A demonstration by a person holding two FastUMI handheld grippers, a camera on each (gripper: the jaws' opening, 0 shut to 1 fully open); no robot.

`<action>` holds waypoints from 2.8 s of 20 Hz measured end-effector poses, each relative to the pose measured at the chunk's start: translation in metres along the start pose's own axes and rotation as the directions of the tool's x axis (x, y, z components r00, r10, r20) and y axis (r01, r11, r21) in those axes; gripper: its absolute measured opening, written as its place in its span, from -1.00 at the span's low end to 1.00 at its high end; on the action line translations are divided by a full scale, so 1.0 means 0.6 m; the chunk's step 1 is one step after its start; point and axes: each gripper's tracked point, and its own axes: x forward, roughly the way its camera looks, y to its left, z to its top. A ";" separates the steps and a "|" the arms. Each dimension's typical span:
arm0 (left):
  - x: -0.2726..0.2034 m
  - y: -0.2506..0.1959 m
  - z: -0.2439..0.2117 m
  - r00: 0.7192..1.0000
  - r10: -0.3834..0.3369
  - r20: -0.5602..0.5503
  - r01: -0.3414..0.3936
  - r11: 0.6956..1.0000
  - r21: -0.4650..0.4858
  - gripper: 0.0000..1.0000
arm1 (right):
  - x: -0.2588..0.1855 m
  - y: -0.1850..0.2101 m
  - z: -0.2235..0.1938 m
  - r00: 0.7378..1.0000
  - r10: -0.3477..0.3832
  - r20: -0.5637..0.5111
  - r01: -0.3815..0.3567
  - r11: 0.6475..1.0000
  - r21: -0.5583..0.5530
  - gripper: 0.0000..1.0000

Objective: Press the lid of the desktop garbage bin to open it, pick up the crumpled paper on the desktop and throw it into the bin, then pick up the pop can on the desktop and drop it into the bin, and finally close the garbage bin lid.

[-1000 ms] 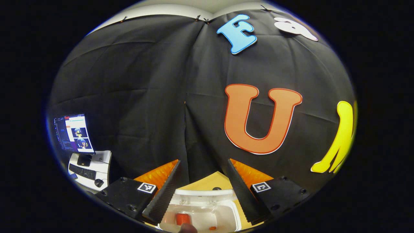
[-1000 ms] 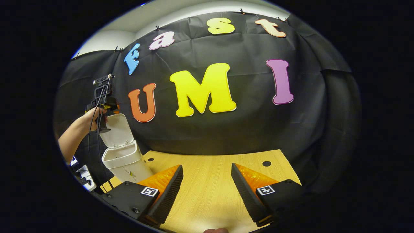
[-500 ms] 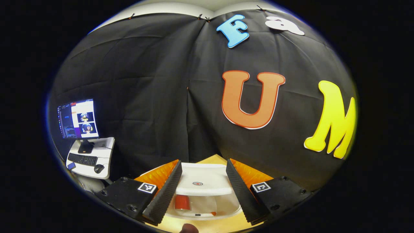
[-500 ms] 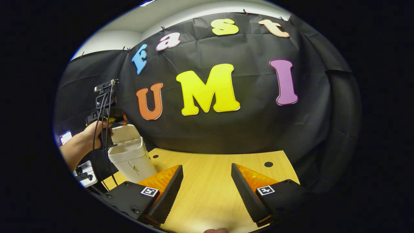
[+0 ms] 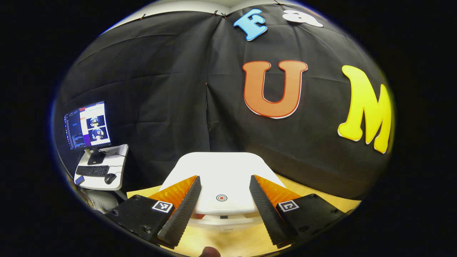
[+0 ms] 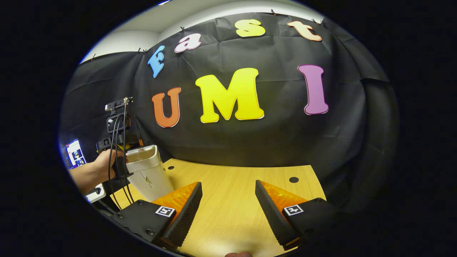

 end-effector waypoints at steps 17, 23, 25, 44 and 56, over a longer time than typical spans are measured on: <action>0.000 -0.001 -0.044 0.995 -0.049 0.089 0.042 0.997 0.069 0.84 | -0.003 0.000 -0.030 1.000 -0.011 -0.018 0.011 1.000 0.010 0.89; -0.002 -0.004 -0.035 0.988 -0.063 0.139 0.052 0.996 0.078 0.82 | -0.001 0.003 -0.025 1.000 -0.013 0.000 0.013 1.000 0.006 0.89; -0.002 -0.001 -0.032 0.986 -0.066 0.151 0.054 0.995 0.082 0.81 | 0.002 0.007 -0.015 1.000 -0.018 0.013 0.018 1.000 -0.001 0.89; -0.239 -0.170 0.058 0.655 -0.715 0.247 0.667 0.700 0.258 0.91 | 0.013 0.033 0.166 0.916 -0.174 0.363 0.217 0.973 -0.082 0.88; -0.337 -0.209 0.012 0.560 -0.804 0.203 0.772 0.594 0.225 0.92 | 0.008 0.036 0.144 0.894 -0.257 0.368 0.290 0.956 -0.037 0.88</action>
